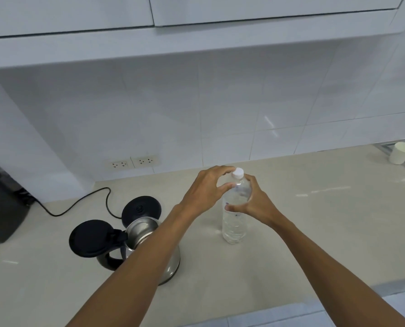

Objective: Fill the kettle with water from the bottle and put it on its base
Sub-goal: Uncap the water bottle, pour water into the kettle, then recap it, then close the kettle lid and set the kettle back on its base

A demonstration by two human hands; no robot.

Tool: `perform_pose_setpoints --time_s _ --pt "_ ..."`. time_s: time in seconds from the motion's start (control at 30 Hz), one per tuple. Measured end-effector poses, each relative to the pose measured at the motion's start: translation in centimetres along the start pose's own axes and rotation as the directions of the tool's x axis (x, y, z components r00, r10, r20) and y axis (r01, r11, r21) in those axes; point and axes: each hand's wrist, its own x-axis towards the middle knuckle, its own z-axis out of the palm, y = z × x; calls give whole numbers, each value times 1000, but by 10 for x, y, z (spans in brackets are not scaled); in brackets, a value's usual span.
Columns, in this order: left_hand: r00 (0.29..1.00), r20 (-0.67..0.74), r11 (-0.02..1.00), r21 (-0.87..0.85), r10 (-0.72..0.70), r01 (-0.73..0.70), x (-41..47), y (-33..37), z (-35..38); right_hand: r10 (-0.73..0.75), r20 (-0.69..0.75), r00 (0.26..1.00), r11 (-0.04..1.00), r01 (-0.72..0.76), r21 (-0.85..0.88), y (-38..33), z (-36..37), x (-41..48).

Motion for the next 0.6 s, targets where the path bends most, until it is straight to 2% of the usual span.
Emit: perform_pose_setpoints --time_s 0.2,0.27,0.33,0.4,0.47,0.53,0.6 --pt "995 51 984 162 -84 75 -48 -14 -35 75 -114 991 995 -82 -54 -5 6 -29" --pt "994 -4 974 202 -107 106 -72 -25 -64 130 -187 974 988 -143 -59 -6 14 -40" --pt "980 -140 958 228 -142 171 -100 -44 -104 233 -252 939 965 -255 -59 -7 28 -52" --pt "925 -335 947 192 -182 256 -132 -69 -147 339 -257 905 925 -370 -83 -7 50 -66" --pt "844 -485 928 151 -230 340 -165 -98 -183 379 -211 901 898 -413 -151 -10 78 -80" --pt "776 -550 872 161 -310 462 -197 -126 -206 355 -158 922 901 -382 -204 -18 110 -88" --pt "755 -510 811 171 -413 559 -224 -150 -216 307 -111 945 922 -325 -212 -31 141 -92"
